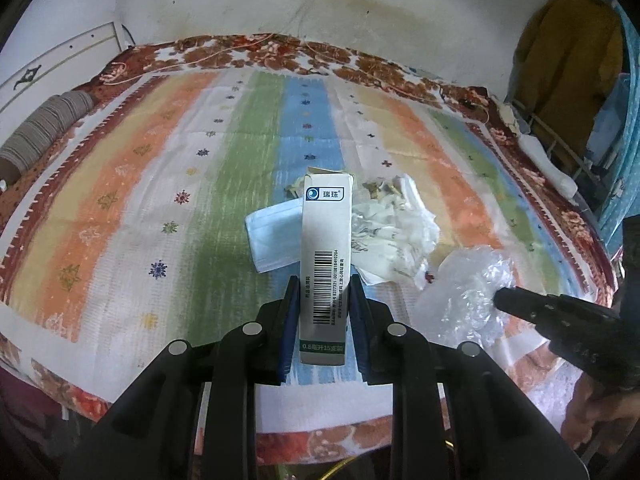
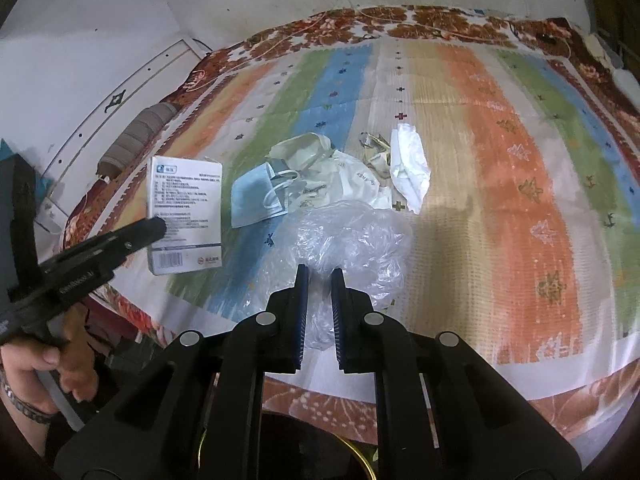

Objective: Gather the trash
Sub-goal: 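Carry the medicine box and plastic bag in both tools toward the bin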

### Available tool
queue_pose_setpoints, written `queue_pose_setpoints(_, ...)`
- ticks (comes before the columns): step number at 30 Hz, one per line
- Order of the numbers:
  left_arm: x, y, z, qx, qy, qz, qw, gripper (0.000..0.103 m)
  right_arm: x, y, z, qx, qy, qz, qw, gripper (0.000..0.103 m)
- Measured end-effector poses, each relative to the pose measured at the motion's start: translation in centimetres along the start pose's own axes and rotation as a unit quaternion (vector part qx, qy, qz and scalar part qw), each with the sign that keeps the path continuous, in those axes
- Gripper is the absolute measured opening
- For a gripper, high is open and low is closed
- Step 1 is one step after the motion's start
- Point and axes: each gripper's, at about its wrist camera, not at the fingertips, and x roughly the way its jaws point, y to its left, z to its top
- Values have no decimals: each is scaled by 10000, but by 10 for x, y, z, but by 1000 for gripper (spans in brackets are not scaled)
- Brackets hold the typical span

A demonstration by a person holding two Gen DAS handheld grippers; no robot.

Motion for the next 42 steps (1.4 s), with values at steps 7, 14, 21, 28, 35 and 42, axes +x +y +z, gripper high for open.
queue_pose_setpoints(7, -29, -3, -6, -42, -129, -176, 9998, 23, -18, 7, -11, -216, -100, -119, 9996, 10)
queue_pose_setpoints(14, -49, -13, -21, -91, -174, -434, 9989, 23, -42, 17, -28, -337, -265, -125, 9990, 10)
queue_pose_setpoints(21, -60, -19, -44, -295, 10, -461, 9985, 23, -65, 31, -48, -665, -481, -297, 9962, 10)
queue_pose_setpoints(28, -67, -25, -74, -419, 259, -486, 9976, 23, -80, 36, -69, -678, -531, -216, 9961, 10)
queue_pose_setpoints(35, -78, -27, -96, -515, 271, -543, 9968, 23, -94, 39, -97, -667, -522, -142, 9963, 10)
queue_pose_setpoints(42, -90, -39, -116, -366, 215, -794, 9959, 23, -100, 40, -123, -727, -427, -235, 9962, 10)
